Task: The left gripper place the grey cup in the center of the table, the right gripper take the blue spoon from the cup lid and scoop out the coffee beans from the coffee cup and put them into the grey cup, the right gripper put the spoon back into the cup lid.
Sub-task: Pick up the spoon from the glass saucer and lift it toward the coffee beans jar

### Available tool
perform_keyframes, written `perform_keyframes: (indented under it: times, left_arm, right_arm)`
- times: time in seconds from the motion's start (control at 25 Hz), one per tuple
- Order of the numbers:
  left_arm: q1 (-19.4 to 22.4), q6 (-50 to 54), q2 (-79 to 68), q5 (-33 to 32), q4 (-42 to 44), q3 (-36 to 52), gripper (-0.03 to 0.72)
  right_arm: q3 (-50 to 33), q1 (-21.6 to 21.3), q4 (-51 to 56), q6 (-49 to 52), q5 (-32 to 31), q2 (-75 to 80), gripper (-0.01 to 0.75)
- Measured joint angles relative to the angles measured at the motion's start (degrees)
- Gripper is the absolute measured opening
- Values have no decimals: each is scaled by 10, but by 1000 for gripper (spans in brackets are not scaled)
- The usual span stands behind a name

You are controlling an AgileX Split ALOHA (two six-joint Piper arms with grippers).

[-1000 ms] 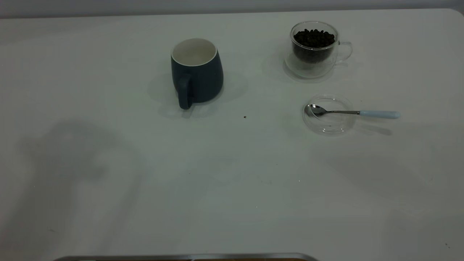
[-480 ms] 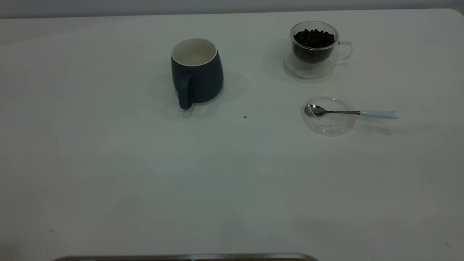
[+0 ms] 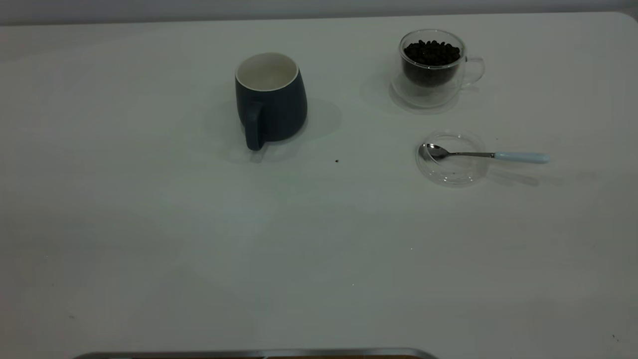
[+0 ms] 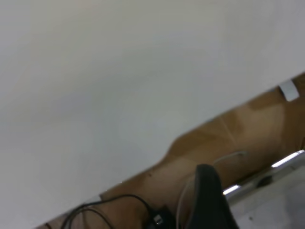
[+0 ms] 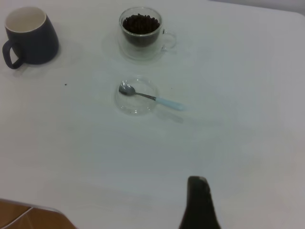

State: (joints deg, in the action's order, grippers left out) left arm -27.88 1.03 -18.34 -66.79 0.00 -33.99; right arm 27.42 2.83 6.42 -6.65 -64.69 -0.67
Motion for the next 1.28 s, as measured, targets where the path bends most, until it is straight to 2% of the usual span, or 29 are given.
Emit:
perform_keyframes:
  times: [0.56, 1.04, 1.12, 1.28]
  left_arm:
    - [0, -10, 47, 23, -4, 59, 567]
    - [1, -14, 47, 23, -4, 61, 567]
    - [17, -14, 47, 23, -4, 61, 567]
    - [113, -14, 47, 24, -4, 61, 567]
  right_arm:
    - [0, 0, 0, 0, 0, 0, 588]
    - [0, 0, 0, 0, 0, 0, 588]
    - [0, 0, 0, 0, 0, 0, 588]
    - [0, 0, 0, 0, 0, 0, 588]
